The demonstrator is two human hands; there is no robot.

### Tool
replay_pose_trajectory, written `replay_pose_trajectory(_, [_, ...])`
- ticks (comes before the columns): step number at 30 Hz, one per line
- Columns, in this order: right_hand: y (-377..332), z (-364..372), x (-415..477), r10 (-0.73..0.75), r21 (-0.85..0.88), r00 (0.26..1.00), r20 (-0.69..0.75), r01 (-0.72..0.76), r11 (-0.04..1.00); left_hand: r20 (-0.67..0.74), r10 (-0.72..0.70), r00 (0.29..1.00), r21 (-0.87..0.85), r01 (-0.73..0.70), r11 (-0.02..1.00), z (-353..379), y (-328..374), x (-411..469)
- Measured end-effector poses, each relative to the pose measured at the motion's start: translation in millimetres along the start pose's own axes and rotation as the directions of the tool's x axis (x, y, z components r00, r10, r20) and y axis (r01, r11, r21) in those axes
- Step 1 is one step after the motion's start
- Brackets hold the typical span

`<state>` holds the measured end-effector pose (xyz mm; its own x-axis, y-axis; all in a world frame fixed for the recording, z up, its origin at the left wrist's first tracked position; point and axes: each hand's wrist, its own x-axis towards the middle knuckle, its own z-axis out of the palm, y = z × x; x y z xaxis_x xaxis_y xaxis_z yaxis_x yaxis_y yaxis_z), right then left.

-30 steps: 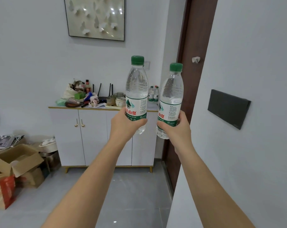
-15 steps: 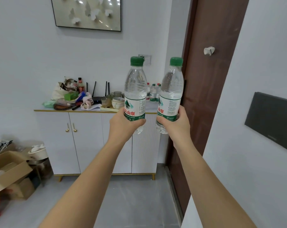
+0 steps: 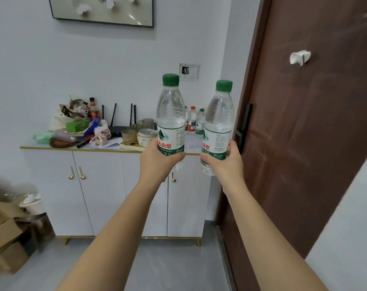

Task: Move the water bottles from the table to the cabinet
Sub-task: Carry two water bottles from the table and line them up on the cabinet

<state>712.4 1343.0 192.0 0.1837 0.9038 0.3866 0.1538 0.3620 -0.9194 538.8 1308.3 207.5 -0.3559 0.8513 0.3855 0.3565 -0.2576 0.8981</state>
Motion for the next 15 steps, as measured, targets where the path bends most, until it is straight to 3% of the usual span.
replay_pose_trajectory(15, [84,107,196,-0.001,-0.043,0.994,-0.106,-0.004,0.999,0.073,0.022,0.997,0.02,-0.024,1.0,71,-95,226])
